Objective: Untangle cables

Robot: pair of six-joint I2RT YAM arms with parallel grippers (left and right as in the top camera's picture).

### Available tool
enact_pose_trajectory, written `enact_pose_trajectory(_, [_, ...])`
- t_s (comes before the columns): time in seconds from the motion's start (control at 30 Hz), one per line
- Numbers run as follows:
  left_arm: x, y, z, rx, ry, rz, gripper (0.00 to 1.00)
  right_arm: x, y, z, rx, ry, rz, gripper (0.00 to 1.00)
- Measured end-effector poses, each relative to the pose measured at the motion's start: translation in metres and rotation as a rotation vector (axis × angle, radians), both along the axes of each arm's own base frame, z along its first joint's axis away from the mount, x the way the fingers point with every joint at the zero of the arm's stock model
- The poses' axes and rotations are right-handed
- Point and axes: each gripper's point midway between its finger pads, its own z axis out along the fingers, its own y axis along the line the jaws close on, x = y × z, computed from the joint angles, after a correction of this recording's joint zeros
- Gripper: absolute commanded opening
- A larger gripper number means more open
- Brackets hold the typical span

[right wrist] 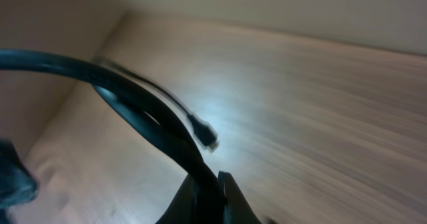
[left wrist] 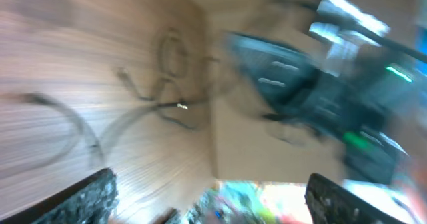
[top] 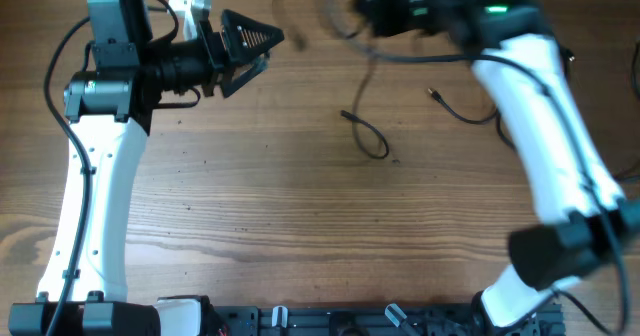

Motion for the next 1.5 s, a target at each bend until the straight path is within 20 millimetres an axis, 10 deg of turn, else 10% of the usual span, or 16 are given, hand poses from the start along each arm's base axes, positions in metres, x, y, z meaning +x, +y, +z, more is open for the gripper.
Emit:
enact_pose_trajectory(0.13, [0.009, 0.029, -0.044, 0.215, 0.099, 0.173, 1.00, -0.048, -0.174, 0.104, -0.014, -0.152, -0.485, 0.04])
enact_pose_trajectory(0.33, [0.010, 0.056, -0.071, 0.382, 0.169, 0.296, 1.00, -0.148, -0.310, 0.151, -0.040, -0.223, -1.003, 0.04])
enact_pose_trajectory(0.53, [0.011, 0.062, -0.075, 0.425, 0.153, 0.306, 1.00, -0.205, -0.402, 0.095, -0.160, 0.055, -1.496, 0.04])
enact_pose_trajectory(0.83, [0.012, 0.065, -0.077, 0.447, 0.149, 0.315, 1.00, -0.177, -0.515, -0.032, -0.305, 0.415, -1.923, 0.05])
enact_pose_trajectory(0.97, [0.012, 0.066, -0.077, 0.449, 0.149, 0.317, 1.00, -0.196, -0.555, -0.083, -0.254, 0.554, -2.098, 0.16])
enact_pose_trajectory(1.03, [0.012, 0.066, -0.077, 0.449, 0.149, 0.317, 1.00, -0.207, -0.567, -0.097, -0.220, 0.591, -2.164, 0.46])
enact_pose_trajectory(1.1, [0.013, 0.066, -0.076, 0.449, 0.146, 0.317, 1.00, -0.214, -0.576, -0.113, -0.173, 0.637, -2.196, 0.97])
enact_pose_trajectory(1.33, [0.014, 0.066, -0.075, 0.448, 0.138, 0.319, 1.00, -0.164, -0.547, -0.138, 0.050, 0.718, -1.795, 0.99])
enact_pose_trajectory(1.5, [0.014, 0.066, -0.076, 0.450, 0.138, 0.321, 1.00, -0.070, -0.415, -0.114, 0.301, 0.629, -0.993, 1.00])
